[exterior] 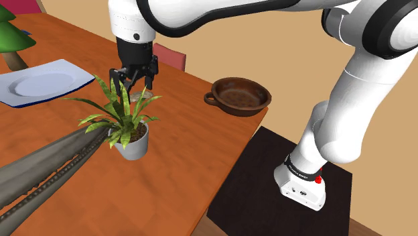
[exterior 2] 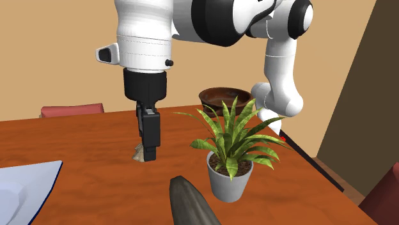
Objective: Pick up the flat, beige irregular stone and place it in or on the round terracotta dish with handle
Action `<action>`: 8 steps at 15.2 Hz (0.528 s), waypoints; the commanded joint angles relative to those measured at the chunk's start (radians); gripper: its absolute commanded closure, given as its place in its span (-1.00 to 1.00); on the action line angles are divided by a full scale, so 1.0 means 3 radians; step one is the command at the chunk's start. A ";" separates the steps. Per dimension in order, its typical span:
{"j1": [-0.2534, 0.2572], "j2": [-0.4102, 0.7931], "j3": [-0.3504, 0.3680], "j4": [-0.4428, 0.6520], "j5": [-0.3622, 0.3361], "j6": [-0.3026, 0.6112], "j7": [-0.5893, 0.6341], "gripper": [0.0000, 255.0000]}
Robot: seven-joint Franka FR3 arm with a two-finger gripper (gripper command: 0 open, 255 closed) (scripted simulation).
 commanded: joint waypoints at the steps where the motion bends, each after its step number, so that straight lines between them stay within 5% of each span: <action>1: 0.0000 0.0000 0.0000 -0.0001 0.0000 0.0002 0.0000 -1.00; 3: 0.0000 0.0000 0.0000 0.0000 0.0000 0.0001 0.0000 -1.00; 4: 0.0000 0.0000 0.0000 0.0000 0.0000 0.0001 0.0000 1.00; 8: 0.0000 0.0000 0.0000 0.0000 0.0000 0.0001 0.0000 1.00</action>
